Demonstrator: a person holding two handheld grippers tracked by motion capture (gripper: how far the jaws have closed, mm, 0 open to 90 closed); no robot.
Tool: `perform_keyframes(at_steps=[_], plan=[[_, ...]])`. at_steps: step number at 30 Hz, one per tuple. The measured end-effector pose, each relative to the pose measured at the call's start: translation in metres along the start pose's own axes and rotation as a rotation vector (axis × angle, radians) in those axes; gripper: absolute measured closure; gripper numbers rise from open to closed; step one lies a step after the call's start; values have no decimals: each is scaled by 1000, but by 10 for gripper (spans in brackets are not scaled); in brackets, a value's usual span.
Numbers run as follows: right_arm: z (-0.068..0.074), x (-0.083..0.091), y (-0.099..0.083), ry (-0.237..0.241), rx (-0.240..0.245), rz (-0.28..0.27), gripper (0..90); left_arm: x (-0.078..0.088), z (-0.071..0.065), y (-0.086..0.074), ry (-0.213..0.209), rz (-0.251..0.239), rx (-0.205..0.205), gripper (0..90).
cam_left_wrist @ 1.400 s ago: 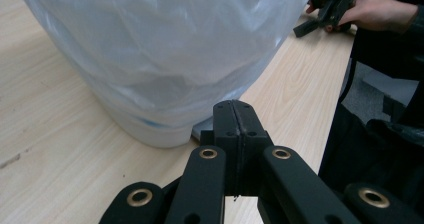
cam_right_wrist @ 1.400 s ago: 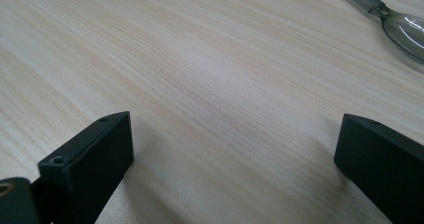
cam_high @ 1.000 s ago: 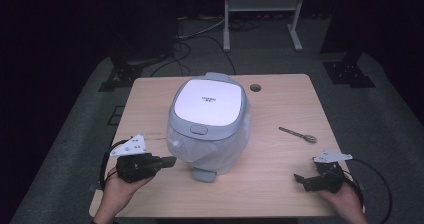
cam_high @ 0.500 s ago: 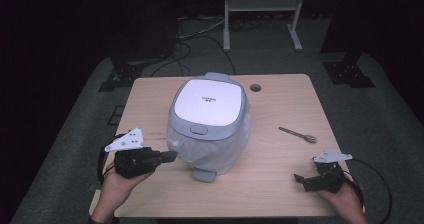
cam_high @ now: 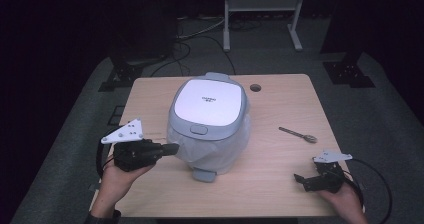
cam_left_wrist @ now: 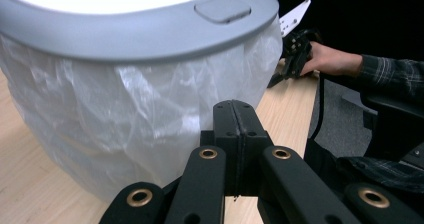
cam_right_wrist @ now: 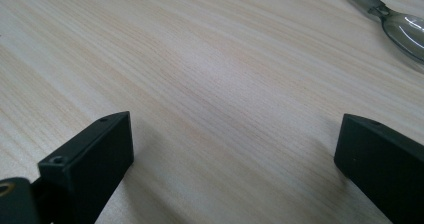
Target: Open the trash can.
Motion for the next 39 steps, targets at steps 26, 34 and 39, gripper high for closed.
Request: perform_keyframes(at_steps=[26,34,39], plan=[[0,0,0,0,-1,0,13,-10,-1,44,-26,-72,-40,900],[0,0,0,0,-1,0,12,-16,-2,52,-28,-86,-49,900],[0,0,0,0,-1,0,12,-21,-2,55,-29,-86,-55,900]])
Point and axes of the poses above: each handheld gripper's, and its own axes: x roughly backward along the jaws, y roughly out of its top, z roughly to its left, the point moved 3 cm from there along -x, roughly forward along the jaws, and after that the axes turned 9 degrees about y, right-handed, at the moved point
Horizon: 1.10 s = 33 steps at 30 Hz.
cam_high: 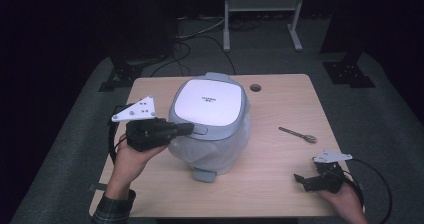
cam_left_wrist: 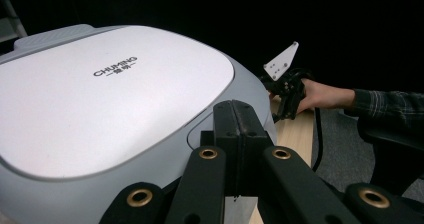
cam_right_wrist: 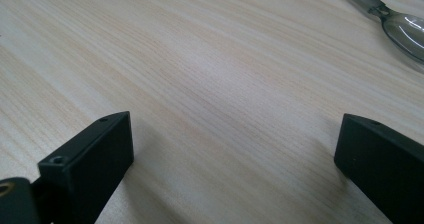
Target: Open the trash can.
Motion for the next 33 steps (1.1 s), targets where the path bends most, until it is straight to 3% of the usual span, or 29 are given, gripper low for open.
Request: perform_keyframes(at_steps=[15,33], plan=[[0,0,0,0,1,0,13,-15,1,0,1,18,-8,900],[0,0,0,0,1,0,12,-17,2,-2,-12,15,4,900]])
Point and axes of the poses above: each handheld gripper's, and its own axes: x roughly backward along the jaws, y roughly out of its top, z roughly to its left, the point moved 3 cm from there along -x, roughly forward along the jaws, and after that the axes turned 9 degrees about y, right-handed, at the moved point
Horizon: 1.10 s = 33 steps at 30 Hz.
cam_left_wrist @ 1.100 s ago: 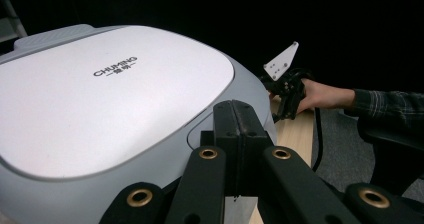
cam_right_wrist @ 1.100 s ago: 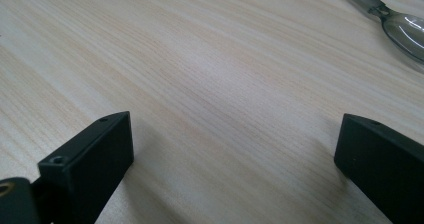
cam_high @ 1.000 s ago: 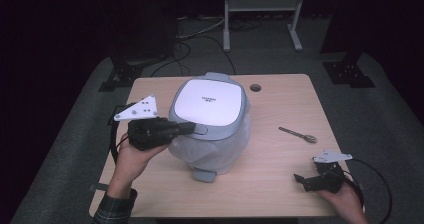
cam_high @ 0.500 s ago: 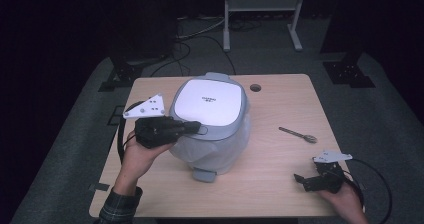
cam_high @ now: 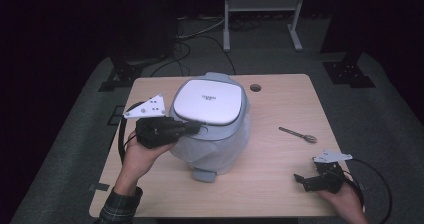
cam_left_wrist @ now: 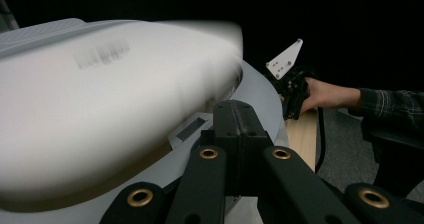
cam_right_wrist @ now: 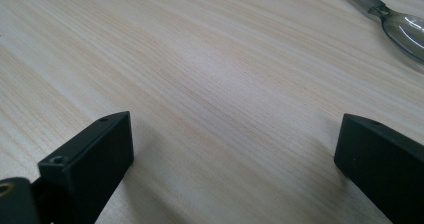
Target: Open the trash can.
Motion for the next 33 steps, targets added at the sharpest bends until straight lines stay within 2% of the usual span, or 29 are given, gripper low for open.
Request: perform_keyframes(at_steps=[9,10,16,23,33], plan=[[0,0,0,2,2,0,12,3,2,1,30,-6,0,900],[0,0,0,2,2,0,13,5,3,0,29,-12,13,900],[0,0,0,3,1,0,13,9,4,0,26,-22,15,900],[0,0,0,2,2,0,13,23,3,-1,38,-35,22,900],[0,0,0,2,2,0,13,42,5,-12,69,-25,38,900]])
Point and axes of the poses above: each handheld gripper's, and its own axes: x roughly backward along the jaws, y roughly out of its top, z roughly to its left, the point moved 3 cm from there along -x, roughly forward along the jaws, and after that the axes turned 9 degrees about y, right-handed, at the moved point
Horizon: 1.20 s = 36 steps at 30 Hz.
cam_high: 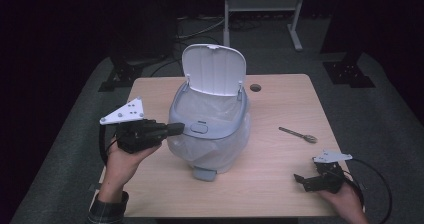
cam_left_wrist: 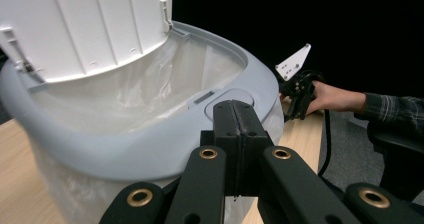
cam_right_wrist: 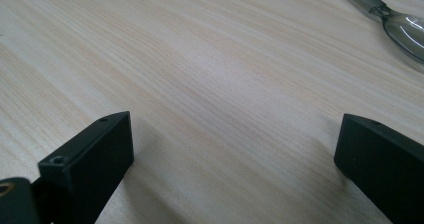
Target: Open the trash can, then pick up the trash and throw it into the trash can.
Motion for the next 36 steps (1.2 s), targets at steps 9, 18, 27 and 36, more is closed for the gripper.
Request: perform_keyframes(at_steps=[9,18,27,36], plan=[[0,0,0,0,0,0,13,12,4,-13,23,12,12,896],[0,0,0,0,0,0,13,17,7,-32,40,41,26,885],[0,1,-1,1,0,1,13,19,6,-49,59,71,39,819],[0,1,-1,0,0,1,12,21,4,-65,90,90,31,695]])
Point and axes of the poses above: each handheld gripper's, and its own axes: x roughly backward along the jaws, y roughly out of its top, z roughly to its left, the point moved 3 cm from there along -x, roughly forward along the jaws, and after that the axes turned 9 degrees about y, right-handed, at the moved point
